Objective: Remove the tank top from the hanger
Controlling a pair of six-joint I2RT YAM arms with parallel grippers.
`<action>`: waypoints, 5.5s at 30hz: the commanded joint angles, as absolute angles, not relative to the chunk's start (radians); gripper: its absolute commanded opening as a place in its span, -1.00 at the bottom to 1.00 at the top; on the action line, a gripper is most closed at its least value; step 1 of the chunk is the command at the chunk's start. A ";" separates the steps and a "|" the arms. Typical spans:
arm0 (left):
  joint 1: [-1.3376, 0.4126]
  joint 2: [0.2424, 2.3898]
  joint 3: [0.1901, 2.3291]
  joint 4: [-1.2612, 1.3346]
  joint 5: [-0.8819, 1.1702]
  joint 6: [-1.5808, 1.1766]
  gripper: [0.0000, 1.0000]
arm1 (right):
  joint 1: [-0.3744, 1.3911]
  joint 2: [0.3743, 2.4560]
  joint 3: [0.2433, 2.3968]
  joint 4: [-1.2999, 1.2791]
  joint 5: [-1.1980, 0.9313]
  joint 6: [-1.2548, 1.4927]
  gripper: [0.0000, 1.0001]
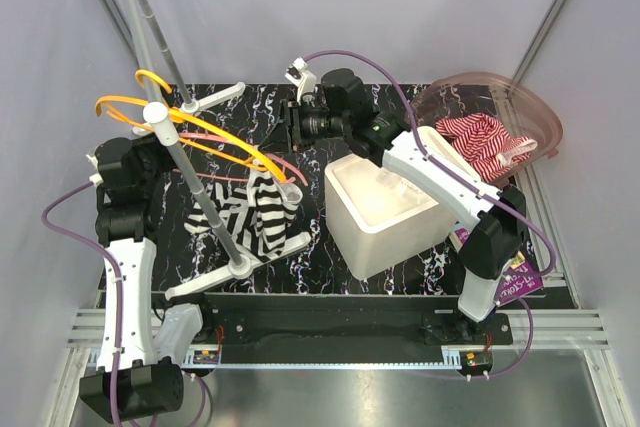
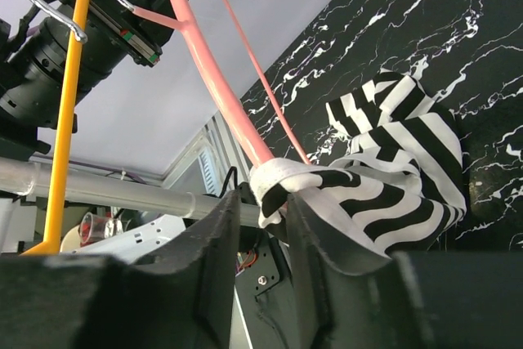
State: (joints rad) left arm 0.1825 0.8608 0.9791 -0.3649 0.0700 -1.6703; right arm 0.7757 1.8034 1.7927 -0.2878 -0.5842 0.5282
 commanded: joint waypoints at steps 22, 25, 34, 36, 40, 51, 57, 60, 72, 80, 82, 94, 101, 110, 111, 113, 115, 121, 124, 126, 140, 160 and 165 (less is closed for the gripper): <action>0.199 0.834 1.009 -0.279 -0.034 -1.763 -1.00 | 0.824 1.631 1.625 -0.305 -0.448 0.423 -1.00; 0.201 0.853 1.049 -0.290 -0.049 -1.738 -1.00 | 0.822 1.580 1.554 -0.290 -0.442 0.425 -1.00; 0.222 0.844 1.180 -0.429 -0.133 -1.605 -1.00 | 0.805 1.549 1.522 -0.261 -0.442 0.439 -1.00; 0.230 0.845 1.196 -0.440 -0.129 -1.606 -1.00 | 0.805 1.552 1.506 -0.261 -0.449 0.442 -1.00; 0.233 0.847 1.193 -0.442 -0.118 -1.623 -1.00 | 0.775 1.526 1.473 -0.244 -0.437 0.471 -1.00; 0.236 0.818 1.121 -0.405 -0.071 -1.697 -1.00 | 0.755 1.554 1.411 -0.193 -0.667 0.496 -0.61; 0.236 0.808 1.114 -0.416 -0.054 -1.707 -1.00 | 0.755 1.531 1.460 -0.233 -0.611 0.411 0.39; 0.236 0.808 1.124 -0.432 -0.043 -1.710 -1.00 | 0.733 1.537 1.517 -0.273 -0.558 0.365 0.61; 0.236 0.804 1.094 -0.468 0.020 -1.750 -1.00 | 0.640 1.718 1.721 -0.284 -0.690 0.203 0.64; 0.236 0.827 1.095 -0.469 0.051 -1.776 -1.00 | 0.667 1.709 1.608 -0.157 -0.818 0.190 0.62; 0.236 0.828 1.094 -0.471 0.052 -1.779 -1.00 | 0.687 1.715 1.602 -0.158 -0.804 0.183 0.65; 0.238 0.819 1.074 -0.471 0.067 -1.816 -1.00 | 0.745 1.764 1.628 -0.141 -0.792 0.202 -0.75; 0.236 0.796 1.035 -0.471 0.077 -1.819 -0.87 | 0.750 1.703 1.617 -0.110 -0.683 0.215 -1.00; 0.236 0.726 0.977 -0.511 0.089 -1.763 0.12 | 0.716 1.654 1.609 -0.143 -0.581 0.201 -1.00; 0.236 0.716 0.973 -0.512 0.090 -1.753 0.15 | 0.712 1.646 1.606 -0.147 -0.572 0.199 -1.00; 0.236 0.692 0.954 -0.521 0.101 -1.723 0.21 | 0.698 1.638 1.611 -0.158 -0.568 0.187 -1.00; 0.236 0.672 0.931 -0.549 0.107 -1.703 0.24 | 0.684 1.638 1.617 -0.176 -0.561 0.172 -1.00; 0.236 0.543 0.842 -0.664 0.118 -1.651 0.24 | 0.669 1.673 1.699 -0.281 -0.568 0.056 -1.00; 0.236 0.479 0.798 -0.721 0.147 -1.600 0.24 | 0.669 1.716 1.787 -0.340 -0.591 0.005 -1.00; 0.236 0.431 0.779 -0.777 0.172 -1.536 0.23 | 0.669 1.762 1.874 -0.383 -0.624 -0.041 -1.00; 0.236 0.196 0.788 -1.081 0.313 -1.181 0.23 | 0.718 2.130 2.494 -0.693 -0.629 -0.202 -1.00; 0.236 0.156 0.778 -1.178 0.374 -1.091 0.23 | 0.861 2.246 2.821 -0.591 -0.394 -0.357 -1.00; 0.238 0.149 0.762 -1.175 0.373 -1.098 0.23 | 0.876 2.230 2.823 -0.531 -0.370 -0.311 -1.00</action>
